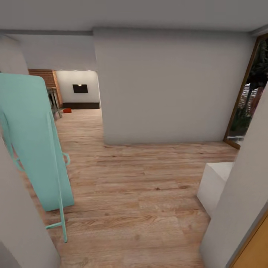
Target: Move the two storage containers from the living room to the garage. In the garage, place one container on the floor and stack the other container on top of it (either order is fine).
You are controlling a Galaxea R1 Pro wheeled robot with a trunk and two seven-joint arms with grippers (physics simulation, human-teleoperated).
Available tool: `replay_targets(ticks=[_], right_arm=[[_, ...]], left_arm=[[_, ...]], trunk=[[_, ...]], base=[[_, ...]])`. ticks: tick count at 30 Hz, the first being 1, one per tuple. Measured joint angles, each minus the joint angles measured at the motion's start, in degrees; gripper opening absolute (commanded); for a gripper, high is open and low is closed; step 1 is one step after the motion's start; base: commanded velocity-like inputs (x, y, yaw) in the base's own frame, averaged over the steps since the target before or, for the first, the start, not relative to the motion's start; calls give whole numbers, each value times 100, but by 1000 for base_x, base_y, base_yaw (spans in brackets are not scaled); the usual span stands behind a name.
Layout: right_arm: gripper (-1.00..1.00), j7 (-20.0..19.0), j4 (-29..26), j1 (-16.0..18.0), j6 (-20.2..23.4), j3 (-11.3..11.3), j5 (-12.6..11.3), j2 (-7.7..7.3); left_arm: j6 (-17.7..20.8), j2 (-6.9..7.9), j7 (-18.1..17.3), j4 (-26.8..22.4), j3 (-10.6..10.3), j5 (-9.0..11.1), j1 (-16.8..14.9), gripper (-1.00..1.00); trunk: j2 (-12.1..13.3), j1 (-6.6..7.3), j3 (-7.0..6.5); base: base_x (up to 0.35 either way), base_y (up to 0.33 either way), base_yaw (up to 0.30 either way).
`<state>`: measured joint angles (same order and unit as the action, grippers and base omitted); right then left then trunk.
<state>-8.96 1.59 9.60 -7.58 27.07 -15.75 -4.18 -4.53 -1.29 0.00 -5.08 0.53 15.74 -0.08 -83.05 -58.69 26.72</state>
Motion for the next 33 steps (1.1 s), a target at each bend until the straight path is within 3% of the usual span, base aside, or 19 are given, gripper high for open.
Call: replay_targets(ticks=[8, 33], right_arm=[[100, 5, 0, 0, 3, -5, 59, 1], [100, 6, 0, 0, -28, -8, 62, -4]], left_arm=[[223, 32, 0, -2, 1, -9, 0, 100], [244, 33, 0, 0, 0, -10, 1, 100]], trunk=[[0, 0, 0], [0, 0, 0]], base=[[329, 0, 0], [329, 0, 29]])
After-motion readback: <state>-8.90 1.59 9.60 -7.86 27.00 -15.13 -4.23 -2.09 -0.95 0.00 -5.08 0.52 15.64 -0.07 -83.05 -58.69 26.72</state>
